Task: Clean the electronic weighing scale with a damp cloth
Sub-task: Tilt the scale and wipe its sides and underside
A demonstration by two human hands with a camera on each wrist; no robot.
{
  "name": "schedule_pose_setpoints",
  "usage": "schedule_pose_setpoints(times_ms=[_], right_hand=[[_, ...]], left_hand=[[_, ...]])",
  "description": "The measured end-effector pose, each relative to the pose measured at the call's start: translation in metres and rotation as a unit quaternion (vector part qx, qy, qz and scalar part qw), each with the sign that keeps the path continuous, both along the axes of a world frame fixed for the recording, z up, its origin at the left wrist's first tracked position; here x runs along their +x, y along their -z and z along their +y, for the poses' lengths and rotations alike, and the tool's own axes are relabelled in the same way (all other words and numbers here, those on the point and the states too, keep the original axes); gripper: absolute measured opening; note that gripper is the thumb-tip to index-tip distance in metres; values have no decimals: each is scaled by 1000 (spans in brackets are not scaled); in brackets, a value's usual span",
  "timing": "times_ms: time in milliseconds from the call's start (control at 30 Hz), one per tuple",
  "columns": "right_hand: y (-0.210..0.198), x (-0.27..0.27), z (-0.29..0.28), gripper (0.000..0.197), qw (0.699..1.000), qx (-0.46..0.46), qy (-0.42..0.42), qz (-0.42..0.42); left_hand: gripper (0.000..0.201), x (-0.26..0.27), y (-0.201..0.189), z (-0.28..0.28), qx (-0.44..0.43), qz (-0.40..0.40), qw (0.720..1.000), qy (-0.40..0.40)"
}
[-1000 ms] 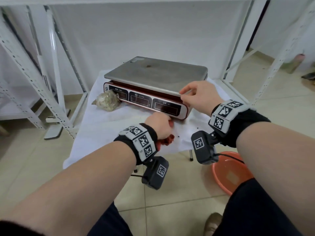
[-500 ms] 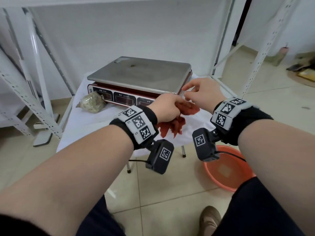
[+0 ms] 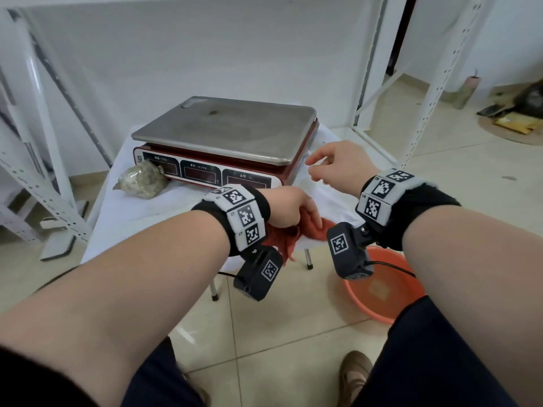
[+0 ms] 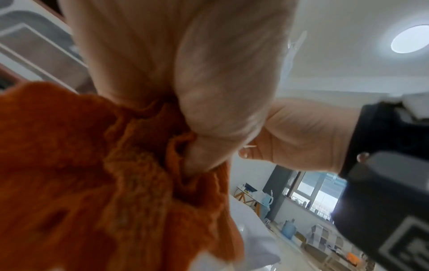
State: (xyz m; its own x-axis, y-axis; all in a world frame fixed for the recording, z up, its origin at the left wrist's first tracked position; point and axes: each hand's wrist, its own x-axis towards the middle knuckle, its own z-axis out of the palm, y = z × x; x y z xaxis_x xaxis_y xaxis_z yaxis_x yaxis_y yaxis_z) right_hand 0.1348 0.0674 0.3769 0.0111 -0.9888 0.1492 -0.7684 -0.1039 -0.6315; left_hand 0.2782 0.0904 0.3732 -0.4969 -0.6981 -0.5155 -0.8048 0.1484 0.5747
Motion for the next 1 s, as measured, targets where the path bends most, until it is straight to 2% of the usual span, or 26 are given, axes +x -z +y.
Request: schedule_pose_setpoints(times_ms=[67,167,300,433,567,700,833,1000], right_hand=[[-2,7,1,14,1000,-2,-11,1],[-5,18,4,18,999,-8,-26,25],[-11,31,8,17,998,-13,-36,43],[-15,43,10,15,998,-10,-40,54],[-24,53,14,17,996,-18,-44,75],[-27,61,18,16,996,-22,-56,68],[-27,65,15,19,996,-23,-32,79],[-31,75,7,31,999,8,-30,4]], left_hand=[[50,13,0,1,39,-15,999,25],[49,28,1,2,17,-28,999,16],[54,53,-3,1,-50,62,994,-68],[56,72,-10,3,-66,109,986,-106],[55,89,-12,7,-42,210,962,-171],[54,99,-11,8,-38,263,940,-213],[51,109,-16,11,-26,330,905,-267],[48,125,-23,4,-43,370,867,-332]])
